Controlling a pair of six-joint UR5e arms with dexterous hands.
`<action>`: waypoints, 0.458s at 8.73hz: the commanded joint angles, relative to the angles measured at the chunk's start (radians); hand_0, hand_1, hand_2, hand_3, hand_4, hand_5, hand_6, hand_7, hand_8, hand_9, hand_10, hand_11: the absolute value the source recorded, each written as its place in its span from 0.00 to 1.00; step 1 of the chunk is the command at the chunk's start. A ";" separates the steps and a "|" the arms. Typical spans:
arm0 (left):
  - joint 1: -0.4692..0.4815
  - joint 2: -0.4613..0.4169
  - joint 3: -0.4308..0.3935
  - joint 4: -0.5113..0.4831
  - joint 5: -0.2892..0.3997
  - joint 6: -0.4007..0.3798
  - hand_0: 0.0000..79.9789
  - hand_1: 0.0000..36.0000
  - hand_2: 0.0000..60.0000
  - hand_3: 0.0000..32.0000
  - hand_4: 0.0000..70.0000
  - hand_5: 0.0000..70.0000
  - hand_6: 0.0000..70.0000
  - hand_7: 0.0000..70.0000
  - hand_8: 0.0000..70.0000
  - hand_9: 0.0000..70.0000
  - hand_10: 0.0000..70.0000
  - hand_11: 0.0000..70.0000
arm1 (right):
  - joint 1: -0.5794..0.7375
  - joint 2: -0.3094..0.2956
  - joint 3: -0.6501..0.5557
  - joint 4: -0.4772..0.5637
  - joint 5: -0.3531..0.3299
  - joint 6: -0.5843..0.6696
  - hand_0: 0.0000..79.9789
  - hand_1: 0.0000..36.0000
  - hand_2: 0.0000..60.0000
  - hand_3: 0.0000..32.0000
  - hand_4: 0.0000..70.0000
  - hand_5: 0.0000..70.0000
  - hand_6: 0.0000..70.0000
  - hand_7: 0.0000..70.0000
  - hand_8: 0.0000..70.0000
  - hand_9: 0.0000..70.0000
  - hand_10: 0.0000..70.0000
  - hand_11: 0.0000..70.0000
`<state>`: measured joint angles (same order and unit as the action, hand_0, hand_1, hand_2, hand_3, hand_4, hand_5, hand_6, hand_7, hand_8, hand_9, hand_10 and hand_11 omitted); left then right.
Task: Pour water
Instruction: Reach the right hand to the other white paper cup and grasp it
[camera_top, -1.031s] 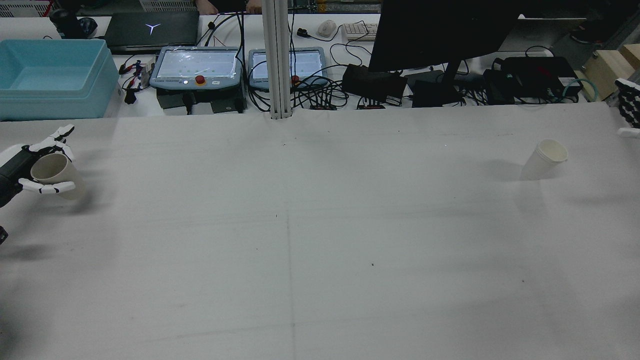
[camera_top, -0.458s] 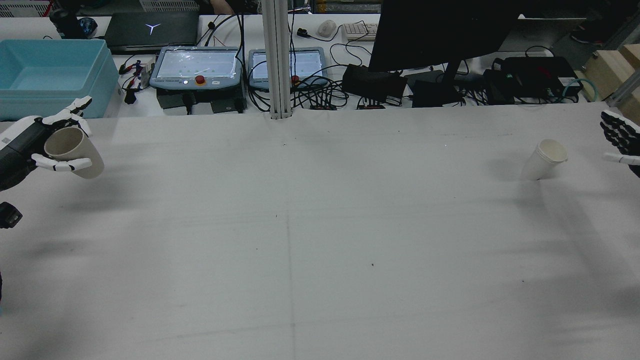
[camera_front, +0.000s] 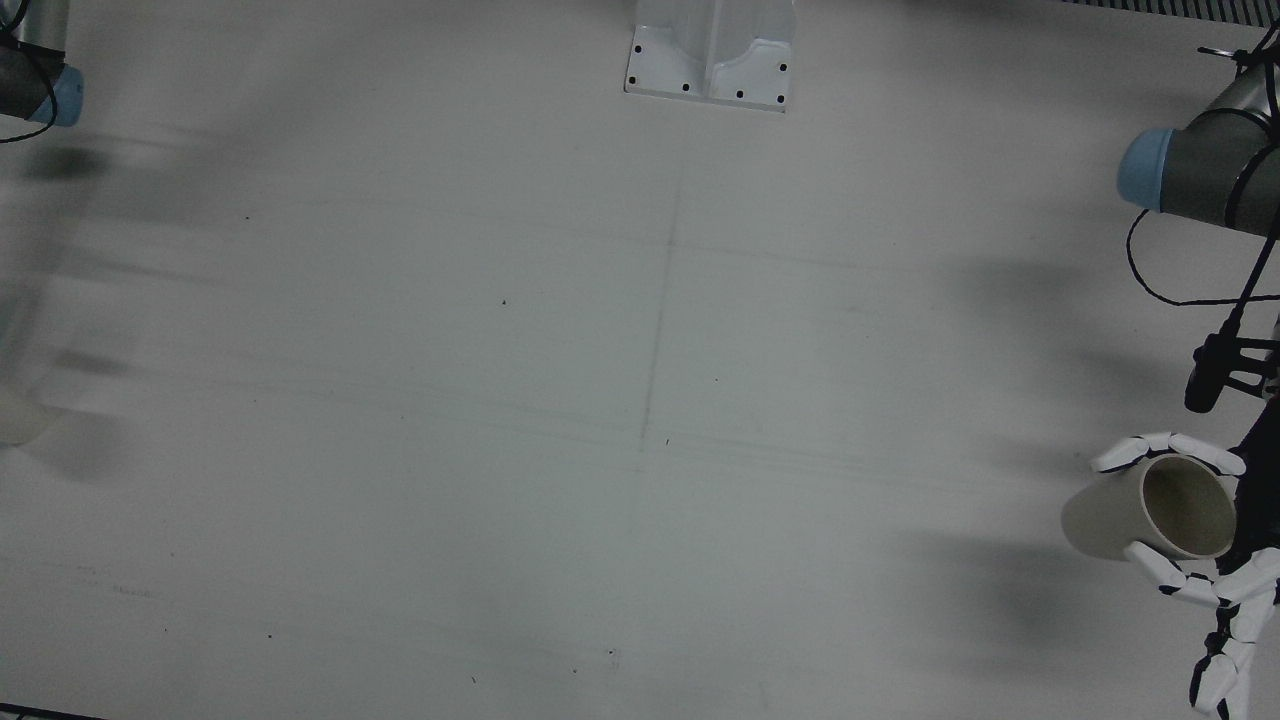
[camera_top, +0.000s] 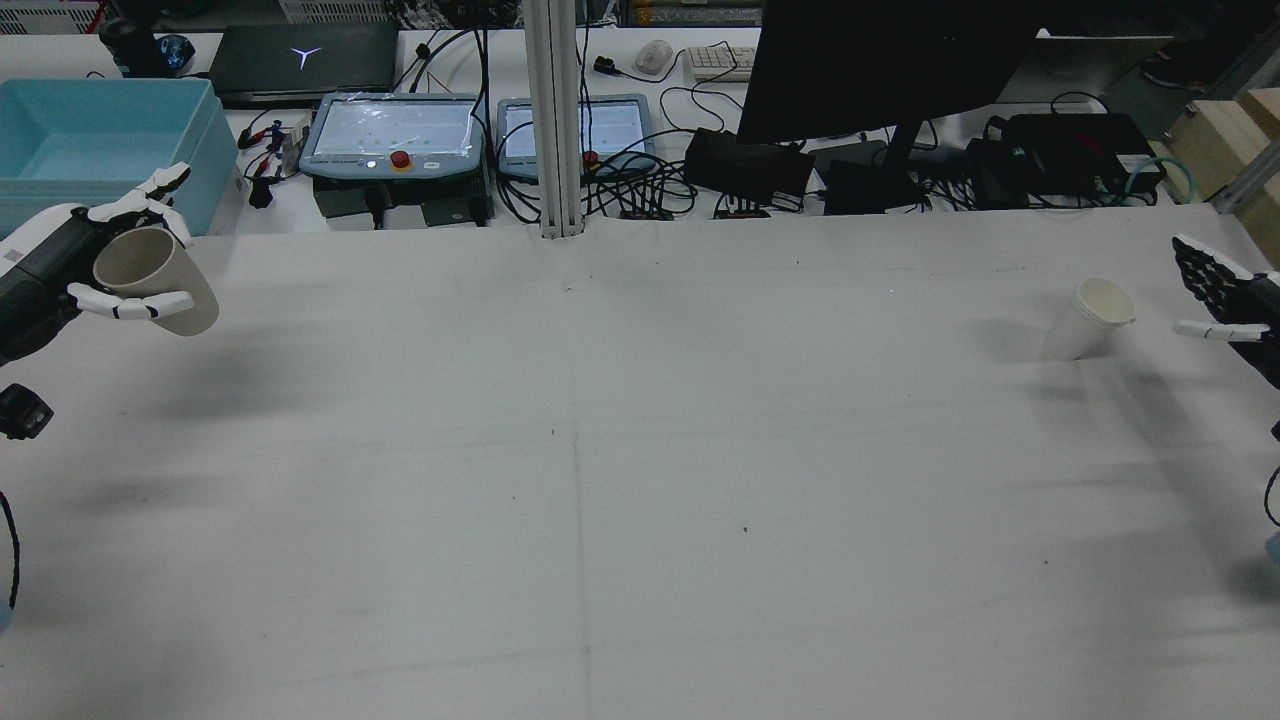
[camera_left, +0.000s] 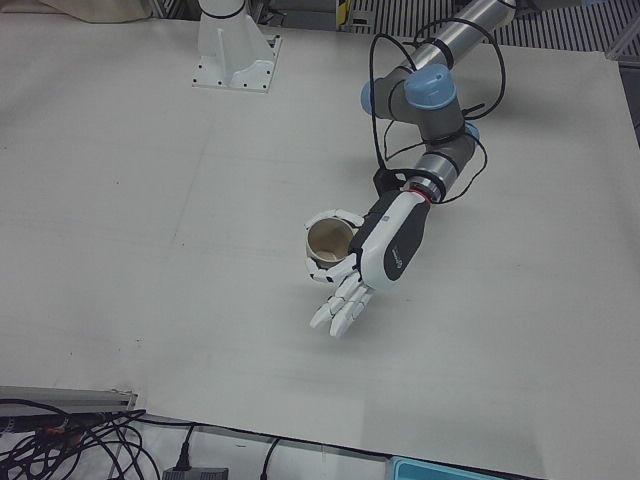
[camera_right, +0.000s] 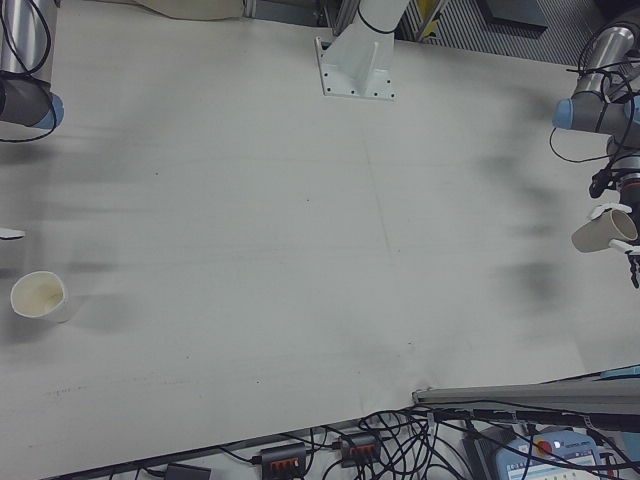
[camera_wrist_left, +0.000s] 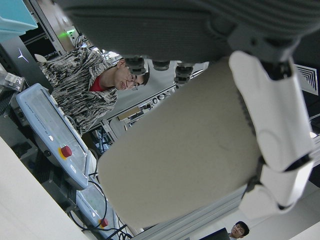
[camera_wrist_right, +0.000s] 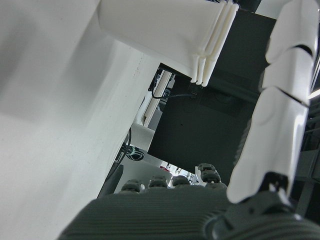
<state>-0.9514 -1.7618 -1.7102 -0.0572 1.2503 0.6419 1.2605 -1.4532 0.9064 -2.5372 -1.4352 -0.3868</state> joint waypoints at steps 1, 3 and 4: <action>0.002 -0.014 0.011 -0.001 -0.029 0.001 0.59 1.00 1.00 0.00 0.51 0.71 0.09 0.11 0.02 0.02 0.04 0.08 | -0.052 0.036 -0.006 0.003 0.007 -0.082 0.64 0.52 0.09 0.00 0.05 0.04 0.00 0.00 0.00 0.02 0.00 0.00; 0.002 -0.018 0.015 -0.004 -0.031 0.001 0.58 1.00 1.00 0.00 0.51 0.71 0.09 0.11 0.02 0.02 0.04 0.08 | -0.062 0.044 -0.023 0.003 0.010 -0.115 0.63 0.49 0.08 0.00 0.05 0.03 0.00 0.00 0.00 0.00 0.00 0.00; 0.002 -0.021 0.018 -0.004 -0.031 0.001 0.58 1.00 1.00 0.00 0.51 0.71 0.09 0.10 0.02 0.02 0.04 0.08 | -0.064 0.047 -0.044 0.005 0.012 -0.124 0.63 0.49 0.08 0.00 0.06 0.04 0.01 0.00 0.00 0.00 0.00 0.00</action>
<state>-0.9497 -1.7764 -1.6988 -0.0596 1.2235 0.6429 1.2064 -1.4153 0.8950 -2.5342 -1.4274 -0.4816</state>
